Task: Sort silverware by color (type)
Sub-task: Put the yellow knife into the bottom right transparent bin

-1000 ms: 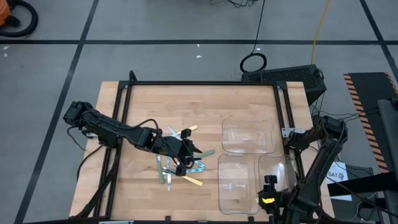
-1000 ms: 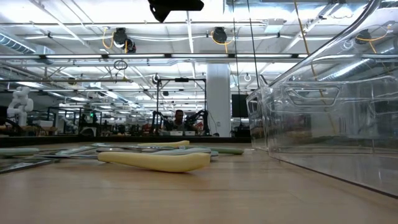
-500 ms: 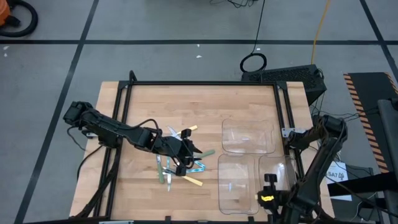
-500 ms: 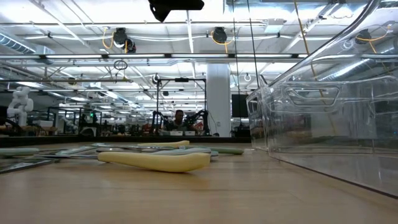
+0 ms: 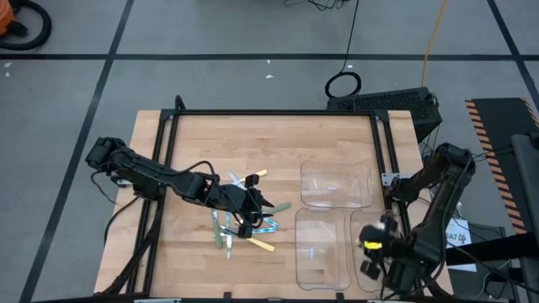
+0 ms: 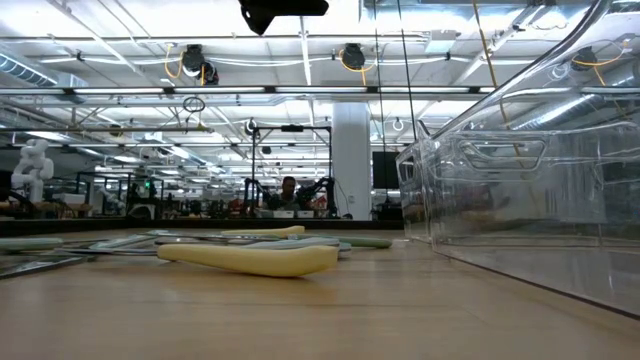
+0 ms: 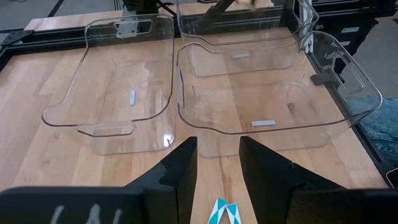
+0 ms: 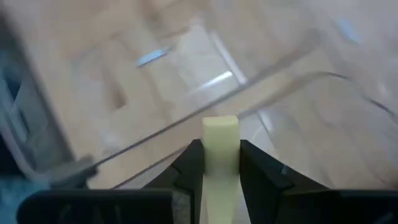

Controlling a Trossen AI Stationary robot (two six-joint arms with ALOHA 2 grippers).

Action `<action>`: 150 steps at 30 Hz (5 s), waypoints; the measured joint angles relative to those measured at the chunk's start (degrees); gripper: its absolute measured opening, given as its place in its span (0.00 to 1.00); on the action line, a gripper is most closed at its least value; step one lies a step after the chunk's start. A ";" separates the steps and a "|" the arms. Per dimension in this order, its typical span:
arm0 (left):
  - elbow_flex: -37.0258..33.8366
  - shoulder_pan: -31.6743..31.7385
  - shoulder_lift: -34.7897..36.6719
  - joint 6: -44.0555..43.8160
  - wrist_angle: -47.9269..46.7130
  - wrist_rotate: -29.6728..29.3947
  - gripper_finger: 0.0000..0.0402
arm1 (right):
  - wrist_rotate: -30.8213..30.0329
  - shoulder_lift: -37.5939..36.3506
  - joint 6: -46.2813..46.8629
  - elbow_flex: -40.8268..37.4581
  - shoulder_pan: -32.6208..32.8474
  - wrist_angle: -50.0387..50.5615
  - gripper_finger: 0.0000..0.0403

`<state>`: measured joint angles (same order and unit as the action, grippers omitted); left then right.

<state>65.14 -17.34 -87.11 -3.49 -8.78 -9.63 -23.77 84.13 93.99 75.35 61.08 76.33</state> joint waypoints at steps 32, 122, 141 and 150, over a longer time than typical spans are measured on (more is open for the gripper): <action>0.00 0.00 0.00 -0.49 -0.17 0.02 0.32 | 1.02 -1.00 16.03 -8.47 0.15 3.53 0.34; -16.98 23.30 -17.35 -0.23 14.12 0.29 0.21 | -37.59 2.17 -32.14 1.38 -2.45 -11.66 0.35; -16.90 13.70 -0.05 0.09 23.86 -2.91 0.21 | -48.21 4.41 -31.70 -5.58 -7.01 -21.43 0.35; -16.83 5.77 1.27 5.15 41.77 -2.89 0.21 | -44.66 4.40 -46.68 -5.87 -11.14 -43.20 0.35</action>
<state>48.31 -11.57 -85.84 1.67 33.00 -12.51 -68.43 88.53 47.31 69.47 49.94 33.13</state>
